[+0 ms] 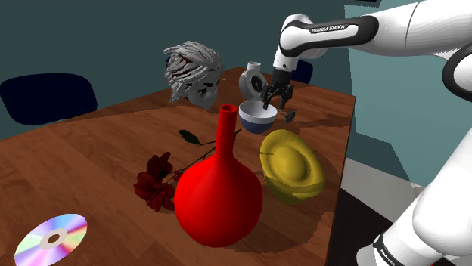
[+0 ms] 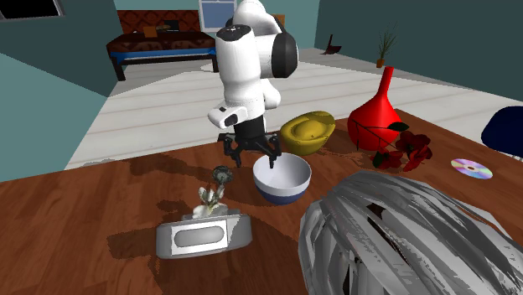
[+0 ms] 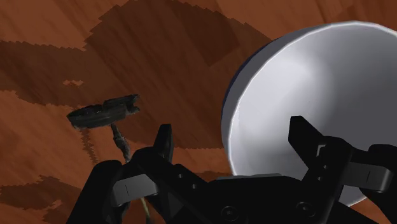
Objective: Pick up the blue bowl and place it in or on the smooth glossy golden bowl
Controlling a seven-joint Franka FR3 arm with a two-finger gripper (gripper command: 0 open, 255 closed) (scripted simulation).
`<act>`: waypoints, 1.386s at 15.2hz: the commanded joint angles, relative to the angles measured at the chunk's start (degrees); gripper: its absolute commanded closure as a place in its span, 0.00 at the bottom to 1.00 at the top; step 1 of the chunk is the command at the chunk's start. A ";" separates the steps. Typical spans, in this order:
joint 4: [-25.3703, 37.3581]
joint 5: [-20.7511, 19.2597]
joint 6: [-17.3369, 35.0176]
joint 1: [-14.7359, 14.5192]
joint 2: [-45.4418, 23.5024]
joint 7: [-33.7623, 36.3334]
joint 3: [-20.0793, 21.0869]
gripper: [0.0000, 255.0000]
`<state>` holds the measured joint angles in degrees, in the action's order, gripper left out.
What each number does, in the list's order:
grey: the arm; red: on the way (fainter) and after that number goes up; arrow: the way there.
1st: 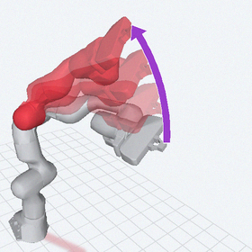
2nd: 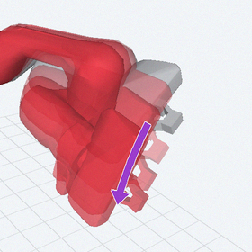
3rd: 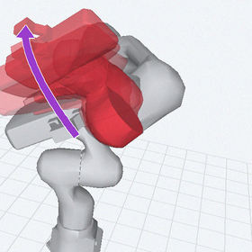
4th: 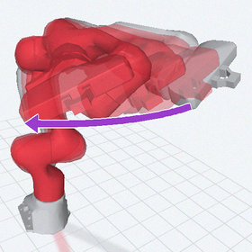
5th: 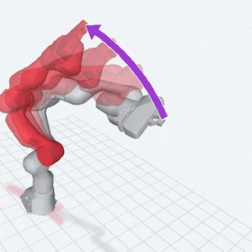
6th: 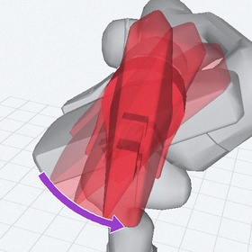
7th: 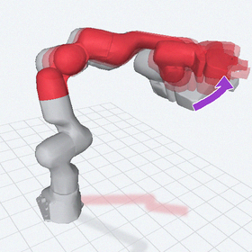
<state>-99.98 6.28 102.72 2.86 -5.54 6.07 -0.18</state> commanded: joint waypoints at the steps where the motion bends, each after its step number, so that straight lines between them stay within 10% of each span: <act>1: -1.21 0.06 1.47 -0.03 -0.23 -0.11 0.03 0.00; 11: -3.01 0.12 3.41 -0.13 -0.36 -0.16 0.11 0.00; 12: -3.01 0.12 3.41 -0.13 -0.36 -0.16 0.11 1.00; 21: -3.02 0.12 3.42 -0.13 -0.36 -0.16 0.11 1.00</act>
<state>-102.97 6.41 106.11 2.73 -5.85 5.89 -0.07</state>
